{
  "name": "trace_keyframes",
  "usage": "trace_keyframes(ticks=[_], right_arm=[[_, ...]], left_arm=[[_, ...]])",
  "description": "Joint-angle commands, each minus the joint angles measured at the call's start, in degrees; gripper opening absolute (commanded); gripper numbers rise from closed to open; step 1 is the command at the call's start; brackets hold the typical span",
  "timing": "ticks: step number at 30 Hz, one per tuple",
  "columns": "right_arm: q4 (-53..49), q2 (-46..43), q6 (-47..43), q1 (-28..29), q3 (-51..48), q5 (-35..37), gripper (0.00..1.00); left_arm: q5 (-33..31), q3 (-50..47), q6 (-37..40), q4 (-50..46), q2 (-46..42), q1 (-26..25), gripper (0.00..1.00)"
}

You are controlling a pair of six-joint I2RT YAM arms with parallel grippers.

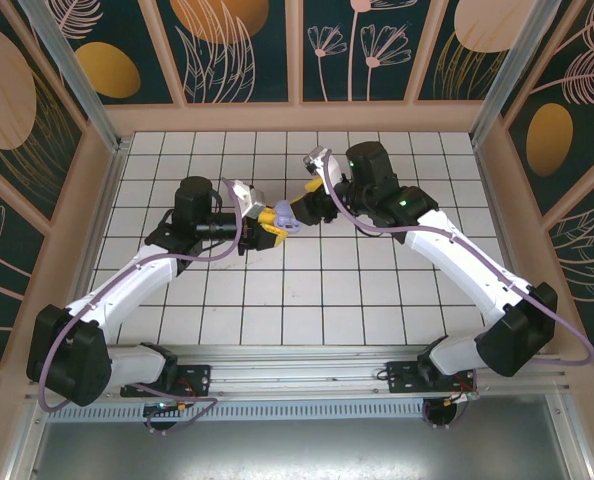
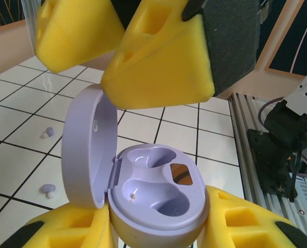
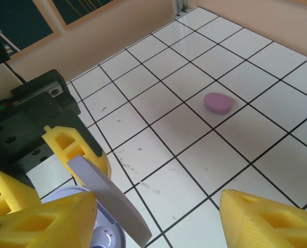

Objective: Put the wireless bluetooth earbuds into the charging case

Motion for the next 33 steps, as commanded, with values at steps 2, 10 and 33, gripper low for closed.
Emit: trace_keyframes(ticks=[2,10,33], right_arm=[[-1.9,-1.1,0.4,-0.4,0.1,-2.6,0.65],[-1.5,-4.7,0.1,-0.4,-2.1,-4.5,0.66],[-0.9,-3.7,1.2,-0.4,-2.1,-5.2,0.67]], left_arm=[[4.1,0.3,0.6,5.3,-1.7,-0.9,0.00],[3.9,0.4,-0.5,6.4,-1.1,-0.7,0.00],[3.1,-0.4,-2.8,8.7,-1.0,-0.6,0.00]])
